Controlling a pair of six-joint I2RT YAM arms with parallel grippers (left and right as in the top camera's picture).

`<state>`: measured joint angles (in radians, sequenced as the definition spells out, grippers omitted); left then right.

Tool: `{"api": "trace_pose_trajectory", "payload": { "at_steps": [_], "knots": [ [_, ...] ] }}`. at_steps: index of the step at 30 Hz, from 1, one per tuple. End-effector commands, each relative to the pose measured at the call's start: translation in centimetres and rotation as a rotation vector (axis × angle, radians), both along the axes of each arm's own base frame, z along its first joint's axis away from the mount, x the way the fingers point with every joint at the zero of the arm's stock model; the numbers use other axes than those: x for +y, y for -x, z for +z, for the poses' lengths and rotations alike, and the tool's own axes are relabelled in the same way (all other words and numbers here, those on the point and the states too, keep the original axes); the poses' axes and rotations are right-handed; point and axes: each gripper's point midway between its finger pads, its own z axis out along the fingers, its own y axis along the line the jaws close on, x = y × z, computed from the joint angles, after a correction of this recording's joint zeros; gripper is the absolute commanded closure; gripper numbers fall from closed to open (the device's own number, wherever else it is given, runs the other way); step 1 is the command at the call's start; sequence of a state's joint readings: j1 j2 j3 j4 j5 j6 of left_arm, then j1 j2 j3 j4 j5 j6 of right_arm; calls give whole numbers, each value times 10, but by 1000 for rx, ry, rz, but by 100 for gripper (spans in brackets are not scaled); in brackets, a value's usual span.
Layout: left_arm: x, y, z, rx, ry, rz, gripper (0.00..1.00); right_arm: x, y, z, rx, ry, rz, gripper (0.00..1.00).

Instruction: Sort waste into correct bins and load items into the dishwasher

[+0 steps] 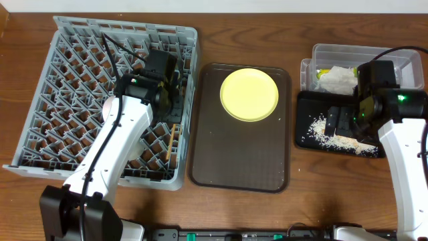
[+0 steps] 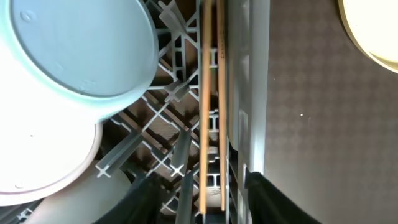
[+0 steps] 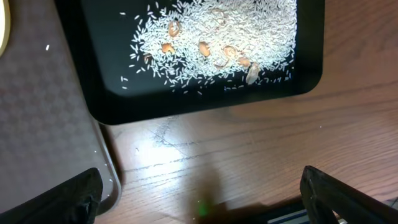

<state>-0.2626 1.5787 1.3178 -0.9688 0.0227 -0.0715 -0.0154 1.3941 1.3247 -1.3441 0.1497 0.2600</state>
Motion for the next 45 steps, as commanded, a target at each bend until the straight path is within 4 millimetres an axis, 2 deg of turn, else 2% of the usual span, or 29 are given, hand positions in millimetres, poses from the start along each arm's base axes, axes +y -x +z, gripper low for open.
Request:
{"api": "trace_pose_trajectory", "payload": {
  "at_steps": [1, 3, 7, 13, 18, 22, 26, 31, 36, 40, 43, 44, 45],
  "knots": [
    [-2, -5, 12, -38, 5, -5, 51, -3, 1, 1, -2, -1, -13, 1],
    [-11, -8, 21, -73, 35, -26, 49, -3, 1, 1, -2, -1, -13, 1],
    [-53, -19, 40, -177, 151, -135, 48, -3, 1, 1, -3, -2, -13, 1],
    [-119, -32, 43, -290, 193, -322, 30, -3, 1, 1, -3, -2, -13, 1],
    [-173, -30, 17, -294, 200, -465, 23, -3, 1, 1, -3, -2, -13, 1],
    [-207, -23, -18, -255, 187, -555, 21, -3, 1, 1, -3, -2, -13, 1],
    [-231, -19, -52, -231, 172, -626, 21, -3, 1, 1, -3, -2, -13, 1],
    [-243, -25, -81, -225, 170, -638, 21, -2, 1, 1, -3, -8, -12, 1],
    [-239, -23, -108, -174, 136, -634, 21, -2, 1, 1, -3, -9, -12, 1],
    [-230, -6, -124, -84, 105, -633, 22, -2, 1, 1, -3, -9, -12, 1],
    [-223, 13, -132, -5, 74, -647, 34, -2, 0, 1, -5, -9, -12, 1],
    [-221, 21, -134, 26, 67, -654, 35, -2, 0, 1, -5, -9, -12, 1],
    [-220, 34, -136, 70, 63, -668, 40, -2, 0, 1, -5, -9, -12, 1]
  ]
}}
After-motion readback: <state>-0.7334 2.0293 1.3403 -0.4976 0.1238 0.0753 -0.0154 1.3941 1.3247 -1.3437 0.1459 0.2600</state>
